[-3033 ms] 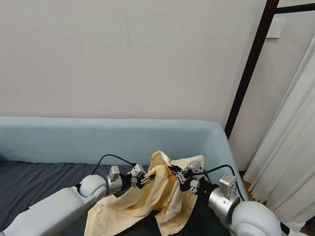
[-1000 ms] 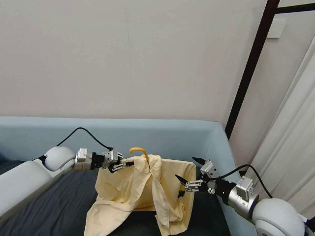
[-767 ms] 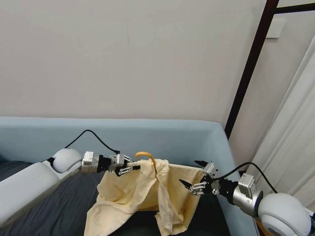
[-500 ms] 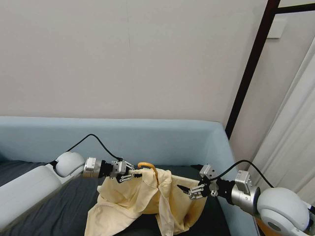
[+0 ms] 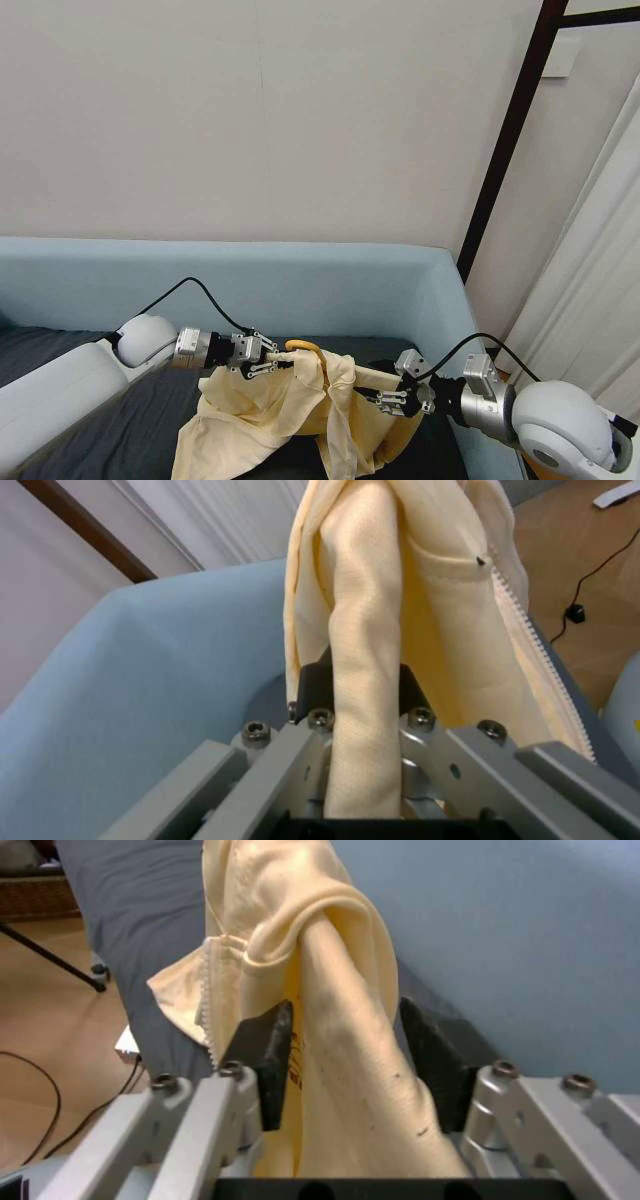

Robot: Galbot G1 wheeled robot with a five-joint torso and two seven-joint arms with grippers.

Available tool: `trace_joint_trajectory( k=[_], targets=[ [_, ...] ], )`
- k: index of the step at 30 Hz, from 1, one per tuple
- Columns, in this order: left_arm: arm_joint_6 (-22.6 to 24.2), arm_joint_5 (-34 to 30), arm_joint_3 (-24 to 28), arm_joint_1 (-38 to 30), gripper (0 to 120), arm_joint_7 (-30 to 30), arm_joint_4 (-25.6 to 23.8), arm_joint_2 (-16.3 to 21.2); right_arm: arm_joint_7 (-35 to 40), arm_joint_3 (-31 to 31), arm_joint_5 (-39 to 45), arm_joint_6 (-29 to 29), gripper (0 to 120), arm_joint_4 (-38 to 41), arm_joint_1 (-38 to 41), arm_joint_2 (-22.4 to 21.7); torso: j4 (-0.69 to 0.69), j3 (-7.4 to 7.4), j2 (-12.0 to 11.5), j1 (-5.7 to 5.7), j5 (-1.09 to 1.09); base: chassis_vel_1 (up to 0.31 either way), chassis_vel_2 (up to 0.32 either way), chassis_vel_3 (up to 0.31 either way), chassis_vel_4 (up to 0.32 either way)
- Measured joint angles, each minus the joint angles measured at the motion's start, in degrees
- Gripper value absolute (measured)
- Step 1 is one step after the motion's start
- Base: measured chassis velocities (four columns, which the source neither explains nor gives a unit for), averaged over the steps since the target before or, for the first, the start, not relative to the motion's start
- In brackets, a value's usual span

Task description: Pick up the clothes from the sofa and hang them on the clothes hanger.

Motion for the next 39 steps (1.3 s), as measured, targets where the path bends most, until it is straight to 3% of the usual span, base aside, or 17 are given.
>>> trace_joint_trajectory(
  k=[10,19,23,26,28,31,39],
  targets=[
    [-0.1,0.2,-0.1,0.3,1,-1.5,-0.1,0.1,-0.3,0.5,-1.0,0.6,9,0.7,-2.0,0.1,0.00,0.00,0.0,0.00,0.00,0.000,0.000,0.000,0.000],
    [-0.9,1.8,0.2,0.8,3,-5.6,-0.9,0.6,-0.4,3.8,-3.0,2.6,9,1.3,-6.1,0.2,-0.01,0.00,0.0,0.00,0.01,0.000,0.000,0.000,0.000],
    [-1.1,2.7,0.2,1.0,16,-9.1,-1.1,1.3,-0.3,4.8,-4.5,3.9,8,0.8,-6.7,0.4,0.00,0.00,0.0,0.00,0.01,0.000,0.000,0.000,0.000],
    [-1.8,2.8,-0.2,1.4,30,-15.2,-2.3,3.1,0.2,6.3,-5.6,5.1,8,0.6,-7.1,0.9,0.00,0.00,0.0,0.00,0.00,0.000,0.000,0.000,0.000],
    [-1.9,2.8,-0.5,1.5,33,-16.3,-2.5,3.6,0.4,6.7,-5.7,5.3,8,0.6,-7.2,1.0,0.00,0.00,0.0,0.00,0.00,0.000,0.000,0.000,0.000],
    [-3.0,2.5,-1.2,2.1,49,-20.4,-3.3,5.0,0.8,7.8,-6.4,6.0,8,0.3,-7.5,1.5,0.01,0.00,0.0,0.00,0.00,0.000,0.000,0.000,0.000],
    [-4.8,1.4,-4.3,5.6,74,-27.7,-4.4,6.6,1.9,10.0,-6.3,7.2,8,-0.3,-8.2,2.8,0.00,0.00,0.0,0.00,0.00,0.000,0.000,0.000,0.000]
  ],
)
